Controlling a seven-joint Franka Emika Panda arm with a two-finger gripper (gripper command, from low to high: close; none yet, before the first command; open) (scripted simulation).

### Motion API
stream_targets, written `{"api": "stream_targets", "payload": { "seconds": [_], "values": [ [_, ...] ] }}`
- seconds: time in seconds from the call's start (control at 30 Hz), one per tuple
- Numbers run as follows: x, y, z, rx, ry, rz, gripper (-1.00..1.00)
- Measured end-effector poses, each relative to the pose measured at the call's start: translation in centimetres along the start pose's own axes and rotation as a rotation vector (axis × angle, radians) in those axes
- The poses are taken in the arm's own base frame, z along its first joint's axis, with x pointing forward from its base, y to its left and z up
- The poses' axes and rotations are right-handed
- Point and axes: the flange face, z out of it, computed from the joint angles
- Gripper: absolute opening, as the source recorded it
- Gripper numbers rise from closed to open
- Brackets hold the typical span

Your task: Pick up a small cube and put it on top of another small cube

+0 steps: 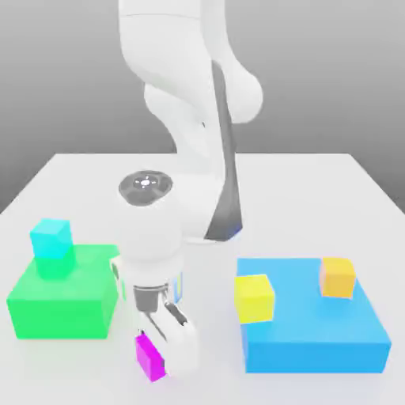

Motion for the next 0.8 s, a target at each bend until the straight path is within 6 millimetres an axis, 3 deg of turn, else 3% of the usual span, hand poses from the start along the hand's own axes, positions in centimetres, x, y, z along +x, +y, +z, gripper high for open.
{"api": "stream_targets", "payload": {
  "seconds": [0.1, 0.3, 0.33, 0.47, 0.63, 0.8],
  "values": [
    [0.0, 0.0, 0.1, 0.0, 0.0, 0.0, -1.0],
    [0.4, 0.0, -5.7, 0.0, 0.005, 0.003, -1.0],
    [1.9, 0.2, -6.8, -0.001, 0.015, 0.014, -1.0],
    [10.9, 2.1, -10.9, -0.007, 0.055, 0.122, -1.0],
    [17.5, 6.0, -15.7, -0.014, 0.064, 0.17, -1.0],
    [23.5, 12.3, -19.7, -0.007, 0.023, 0.251, -1.0]
  ]
}}
